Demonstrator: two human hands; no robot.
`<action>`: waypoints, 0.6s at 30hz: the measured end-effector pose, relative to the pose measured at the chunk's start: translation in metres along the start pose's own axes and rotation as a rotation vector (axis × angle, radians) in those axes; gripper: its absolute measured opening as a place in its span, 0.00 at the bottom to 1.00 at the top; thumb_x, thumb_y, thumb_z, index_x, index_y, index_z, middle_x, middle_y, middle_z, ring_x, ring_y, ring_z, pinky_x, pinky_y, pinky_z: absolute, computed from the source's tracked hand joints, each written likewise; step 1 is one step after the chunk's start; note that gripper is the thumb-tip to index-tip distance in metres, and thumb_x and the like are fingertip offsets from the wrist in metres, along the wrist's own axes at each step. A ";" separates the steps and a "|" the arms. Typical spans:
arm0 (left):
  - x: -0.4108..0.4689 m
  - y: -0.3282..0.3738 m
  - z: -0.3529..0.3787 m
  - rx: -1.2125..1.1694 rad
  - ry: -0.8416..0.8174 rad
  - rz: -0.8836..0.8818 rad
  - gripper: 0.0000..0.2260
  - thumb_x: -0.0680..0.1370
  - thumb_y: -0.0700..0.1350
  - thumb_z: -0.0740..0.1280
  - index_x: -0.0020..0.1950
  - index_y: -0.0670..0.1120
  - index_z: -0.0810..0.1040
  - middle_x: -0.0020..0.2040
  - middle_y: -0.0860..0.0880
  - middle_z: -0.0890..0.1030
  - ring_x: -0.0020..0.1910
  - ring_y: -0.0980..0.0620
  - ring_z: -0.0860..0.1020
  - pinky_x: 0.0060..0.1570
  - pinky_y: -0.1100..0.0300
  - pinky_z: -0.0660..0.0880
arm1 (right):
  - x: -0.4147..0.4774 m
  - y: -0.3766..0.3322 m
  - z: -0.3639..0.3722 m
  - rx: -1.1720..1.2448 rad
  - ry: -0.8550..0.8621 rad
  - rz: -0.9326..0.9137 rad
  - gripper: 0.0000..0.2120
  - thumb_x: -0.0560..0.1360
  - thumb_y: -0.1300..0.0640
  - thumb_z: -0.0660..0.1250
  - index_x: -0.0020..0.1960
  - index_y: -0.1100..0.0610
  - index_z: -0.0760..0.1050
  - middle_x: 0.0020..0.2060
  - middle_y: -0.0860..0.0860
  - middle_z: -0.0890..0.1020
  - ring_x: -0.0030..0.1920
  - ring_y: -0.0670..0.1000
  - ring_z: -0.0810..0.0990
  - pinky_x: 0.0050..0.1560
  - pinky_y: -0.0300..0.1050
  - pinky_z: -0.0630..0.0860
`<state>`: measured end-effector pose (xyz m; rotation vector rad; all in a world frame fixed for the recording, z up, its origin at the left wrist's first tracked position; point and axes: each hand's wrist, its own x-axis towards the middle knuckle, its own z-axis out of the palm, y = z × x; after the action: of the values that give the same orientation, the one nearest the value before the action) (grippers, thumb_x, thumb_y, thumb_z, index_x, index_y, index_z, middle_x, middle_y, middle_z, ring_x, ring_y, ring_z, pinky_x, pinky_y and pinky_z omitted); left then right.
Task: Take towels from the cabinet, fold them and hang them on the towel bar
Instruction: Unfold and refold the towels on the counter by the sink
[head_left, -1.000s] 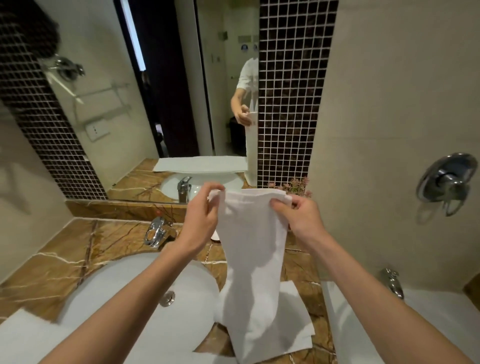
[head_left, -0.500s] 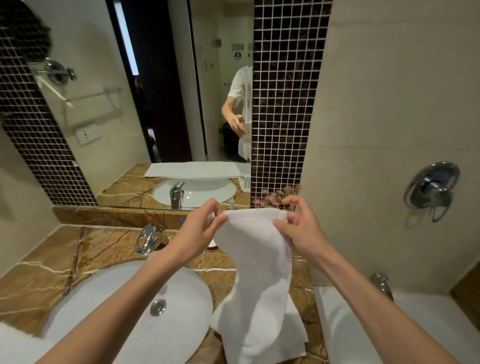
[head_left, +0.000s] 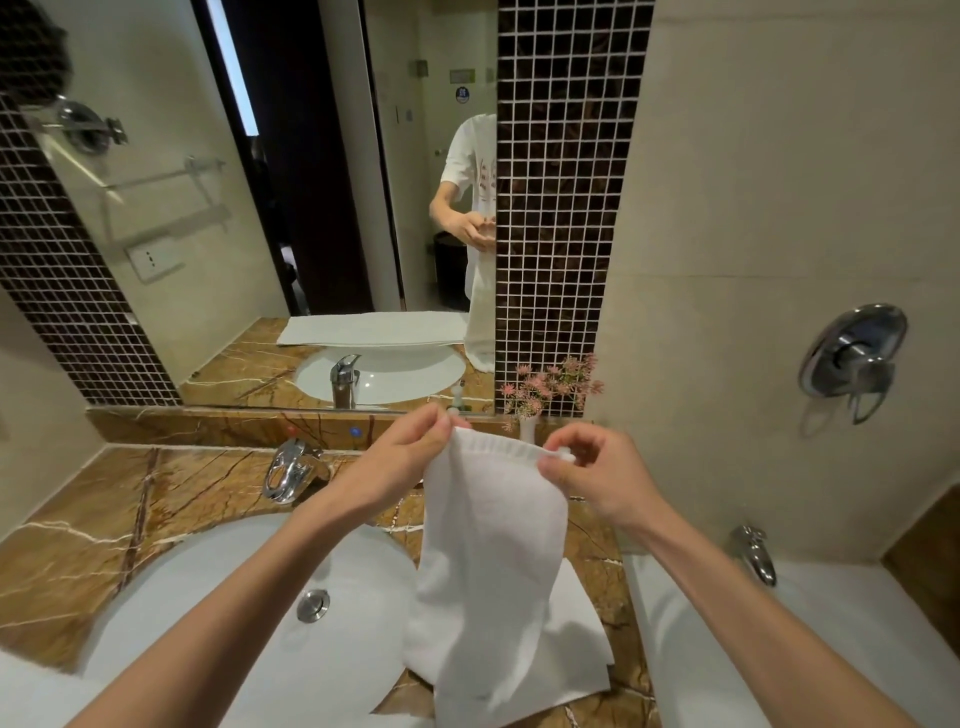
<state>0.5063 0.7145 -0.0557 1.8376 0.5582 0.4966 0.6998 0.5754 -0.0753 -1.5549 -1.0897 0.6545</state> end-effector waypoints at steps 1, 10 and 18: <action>0.000 -0.001 0.000 0.011 0.011 -0.008 0.18 0.81 0.53 0.56 0.55 0.39 0.74 0.50 0.48 0.78 0.48 0.51 0.76 0.50 0.54 0.74 | 0.000 0.001 0.001 -0.015 0.005 0.000 0.06 0.70 0.62 0.75 0.39 0.53 0.79 0.36 0.49 0.80 0.37 0.48 0.76 0.39 0.44 0.76; -0.003 -0.001 -0.013 0.314 0.025 0.113 0.10 0.79 0.49 0.64 0.42 0.45 0.70 0.35 0.49 0.72 0.33 0.54 0.68 0.33 0.62 0.66 | -0.002 -0.003 -0.004 -0.101 0.077 0.015 0.06 0.70 0.58 0.76 0.38 0.57 0.79 0.36 0.53 0.81 0.36 0.47 0.77 0.36 0.41 0.76; -0.008 0.000 -0.009 0.253 0.258 0.140 0.07 0.74 0.42 0.71 0.44 0.52 0.74 0.41 0.56 0.78 0.39 0.60 0.77 0.35 0.70 0.71 | 0.005 -0.006 0.000 -0.038 0.108 0.108 0.03 0.70 0.61 0.74 0.40 0.57 0.82 0.40 0.56 0.83 0.40 0.51 0.78 0.44 0.47 0.79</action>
<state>0.4946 0.7165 -0.0534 2.0770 0.6942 0.7949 0.6998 0.5799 -0.0688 -1.6709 -0.9477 0.6180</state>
